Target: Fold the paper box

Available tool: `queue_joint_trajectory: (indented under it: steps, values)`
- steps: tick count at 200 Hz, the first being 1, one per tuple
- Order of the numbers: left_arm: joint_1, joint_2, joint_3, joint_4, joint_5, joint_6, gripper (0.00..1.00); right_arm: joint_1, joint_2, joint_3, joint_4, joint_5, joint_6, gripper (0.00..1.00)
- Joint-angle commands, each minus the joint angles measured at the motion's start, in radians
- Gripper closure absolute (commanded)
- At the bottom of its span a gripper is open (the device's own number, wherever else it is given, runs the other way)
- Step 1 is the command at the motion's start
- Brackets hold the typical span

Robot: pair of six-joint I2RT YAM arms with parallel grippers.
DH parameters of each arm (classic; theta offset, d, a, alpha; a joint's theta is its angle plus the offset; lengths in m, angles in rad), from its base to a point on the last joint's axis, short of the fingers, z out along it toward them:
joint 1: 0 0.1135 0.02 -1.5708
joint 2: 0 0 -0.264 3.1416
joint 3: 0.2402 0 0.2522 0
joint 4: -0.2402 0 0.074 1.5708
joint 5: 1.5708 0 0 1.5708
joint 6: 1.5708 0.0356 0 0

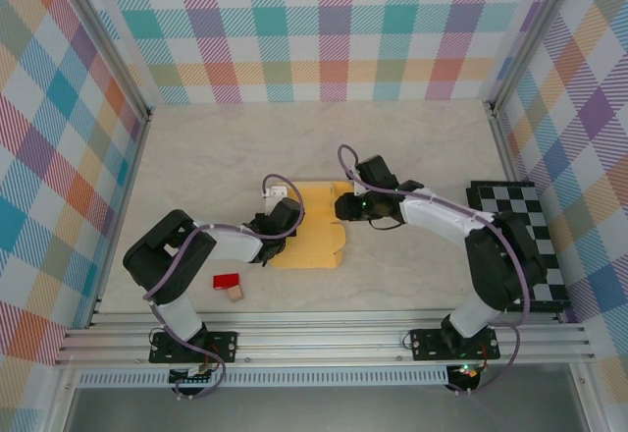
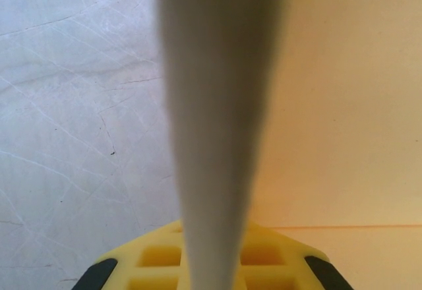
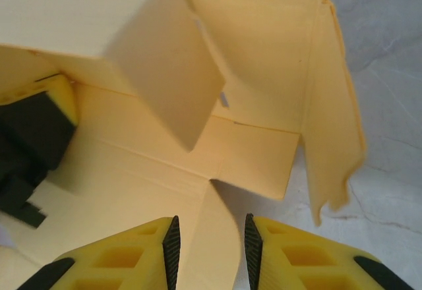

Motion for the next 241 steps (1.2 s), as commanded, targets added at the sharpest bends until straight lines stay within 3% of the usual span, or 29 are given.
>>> queue_joint_trajectory:
  steps: [1,46,110,241]
  values:
    - [-0.006,-0.013,0.004,-0.007,-0.014,-0.014,0.88,-0.017,0.05,0.035,0.065,0.005,0.003,0.66]
    - [-0.007,-0.012,0.003,-0.009,-0.016,-0.022,0.88,-0.053,0.093,-0.026,0.153,0.03,0.054,0.65]
    - [-0.007,-0.003,0.016,-0.028,-0.026,-0.032,0.88,-0.054,0.158,-0.057,0.252,-0.061,0.197,0.64]
    - [-0.01,0.014,0.035,-0.044,-0.02,-0.037,0.88,0.086,0.181,0.014,0.29,-0.075,0.267,0.65]
